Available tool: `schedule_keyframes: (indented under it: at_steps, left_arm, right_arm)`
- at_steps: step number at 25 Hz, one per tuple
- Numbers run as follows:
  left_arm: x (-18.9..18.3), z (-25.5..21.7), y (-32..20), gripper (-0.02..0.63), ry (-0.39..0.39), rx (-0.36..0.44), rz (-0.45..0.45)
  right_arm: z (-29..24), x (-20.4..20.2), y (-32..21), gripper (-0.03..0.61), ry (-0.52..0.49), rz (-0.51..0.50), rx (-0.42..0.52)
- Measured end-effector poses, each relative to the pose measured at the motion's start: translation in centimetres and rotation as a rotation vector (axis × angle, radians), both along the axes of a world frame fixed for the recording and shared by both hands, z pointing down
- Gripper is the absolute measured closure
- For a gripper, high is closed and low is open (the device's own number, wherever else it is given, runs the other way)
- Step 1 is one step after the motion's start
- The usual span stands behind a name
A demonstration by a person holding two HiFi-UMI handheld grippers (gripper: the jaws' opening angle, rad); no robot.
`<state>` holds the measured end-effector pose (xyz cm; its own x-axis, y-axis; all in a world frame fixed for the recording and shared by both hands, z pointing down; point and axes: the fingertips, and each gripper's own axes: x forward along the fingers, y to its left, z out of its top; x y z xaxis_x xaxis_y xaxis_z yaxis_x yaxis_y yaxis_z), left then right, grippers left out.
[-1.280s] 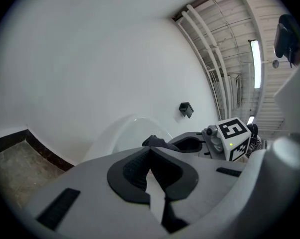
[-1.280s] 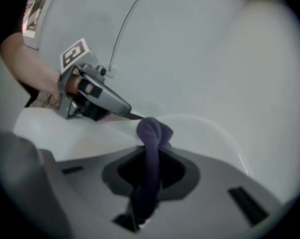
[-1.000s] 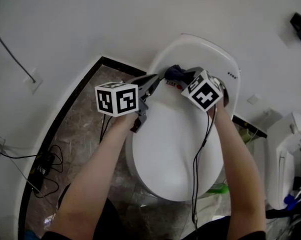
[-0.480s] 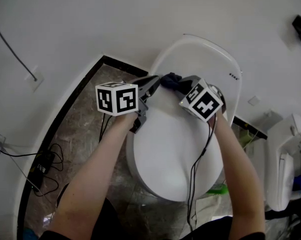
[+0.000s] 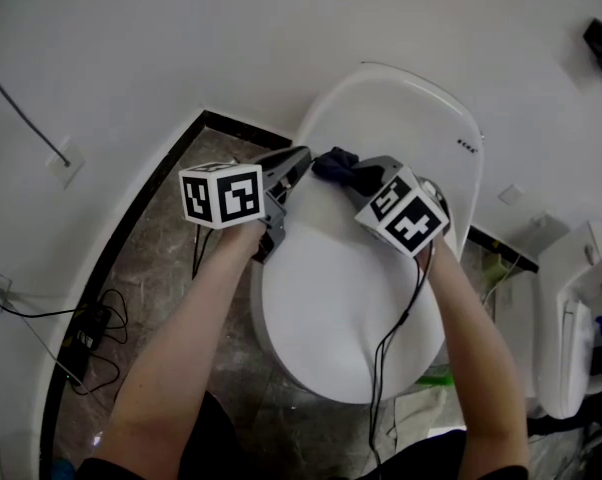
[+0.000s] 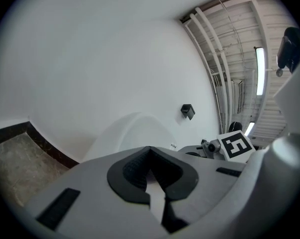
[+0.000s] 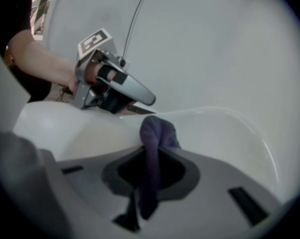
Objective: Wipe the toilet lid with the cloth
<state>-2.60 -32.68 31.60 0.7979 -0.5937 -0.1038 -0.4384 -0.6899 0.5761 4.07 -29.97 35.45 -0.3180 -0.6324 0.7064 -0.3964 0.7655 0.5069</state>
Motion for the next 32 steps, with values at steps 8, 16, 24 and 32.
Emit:
schedule_keyframes:
  at_steps: [8, 16, 24, 32]
  left_arm:
    - [0.3, 0.2, 0.1, 0.6, -0.05, 0.009, -0.002]
    - [0.3, 0.1, 0.1, 0.6, -0.033, 0.008, -0.003]
    - [0.3, 0.1, 0.1, 0.6, -0.029, 0.003, 0.003]
    - [0.1, 0.3, -0.2, 0.6, -0.028, -0.002, -0.003]
  right_arm:
    - [0.0, -0.8, 1.9, 0.511, 0.008, -0.031, 0.002]
    - [0.0, -1.8, 4.0, 0.511, 0.003, -0.066, 0.005]
    - [-0.1, -2.6, 6.0, 0.511, 0.0, -0.091, 0.001]
    - [-0.1, -3.3, 8.2, 0.511, -0.021, -0.112, -0.005]
